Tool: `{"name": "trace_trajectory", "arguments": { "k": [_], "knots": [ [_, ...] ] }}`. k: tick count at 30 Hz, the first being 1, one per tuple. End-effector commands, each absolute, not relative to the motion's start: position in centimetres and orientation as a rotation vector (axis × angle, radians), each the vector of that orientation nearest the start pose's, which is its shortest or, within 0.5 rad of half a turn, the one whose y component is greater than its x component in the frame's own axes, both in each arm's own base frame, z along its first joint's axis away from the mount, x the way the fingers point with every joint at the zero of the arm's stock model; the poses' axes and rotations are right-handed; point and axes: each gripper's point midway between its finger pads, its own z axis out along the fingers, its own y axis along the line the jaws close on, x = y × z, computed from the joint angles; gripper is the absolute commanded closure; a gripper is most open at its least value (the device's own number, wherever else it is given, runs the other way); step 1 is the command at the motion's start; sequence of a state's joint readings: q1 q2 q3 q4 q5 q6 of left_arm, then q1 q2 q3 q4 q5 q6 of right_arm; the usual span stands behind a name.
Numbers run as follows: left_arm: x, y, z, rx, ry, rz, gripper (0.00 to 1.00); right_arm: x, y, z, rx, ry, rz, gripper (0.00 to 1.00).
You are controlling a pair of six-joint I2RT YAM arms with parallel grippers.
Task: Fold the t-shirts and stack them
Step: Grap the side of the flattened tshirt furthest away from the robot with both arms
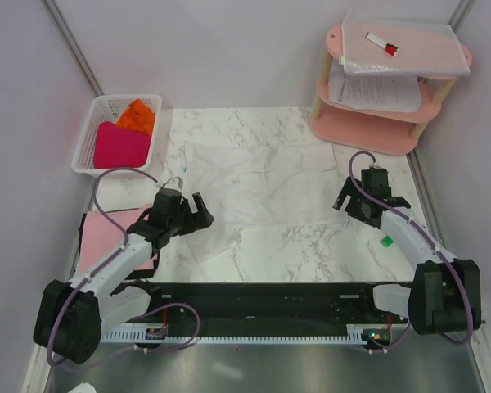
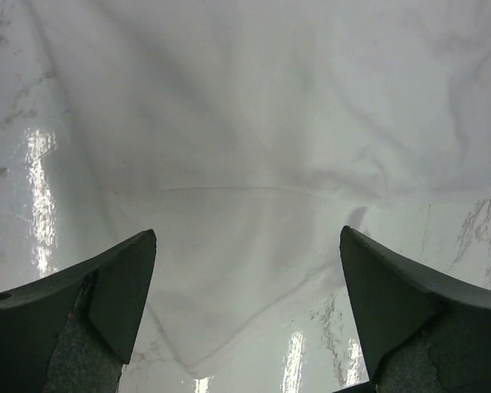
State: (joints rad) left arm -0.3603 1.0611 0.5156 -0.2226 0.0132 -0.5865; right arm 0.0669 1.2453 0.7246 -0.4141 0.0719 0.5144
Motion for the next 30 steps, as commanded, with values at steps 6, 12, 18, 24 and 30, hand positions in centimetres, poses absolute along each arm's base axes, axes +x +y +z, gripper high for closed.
{"name": "trace_trajectory", "arguments": {
  "k": [6, 12, 18, 24, 30],
  "knots": [
    [22.1, -10.7, 4.3, -0.461, 2.412, -0.446, 0.02, 26.3, 3.8, 3.5, 0.703, 2.491, 0.244, 0.16],
    [20.6, -10.7, 2.6, -0.473, 2.471, -0.434, 0.03, 27.1, 3.8, 2.3, 0.727, 2.437, 0.258, 0.18],
    [19.9, -10.7, 1.9, -0.468, 2.512, -0.415, 0.08, 28.9, 2.7, 2.8, 0.765, 2.313, 0.227, 0.29],
    [18.5, -11.3, 1.6, -0.465, 2.565, -0.436, 0.25, 30.2, 3.9, 1.5, 0.759, 2.354, 0.293, 0.67],
    [17.1, -11.8, 2.2, -0.465, 2.577, -0.44, 0.33, 31.1, 4.3, 1.1, 0.758, 2.343, 0.322, 0.94]
  ]
}}
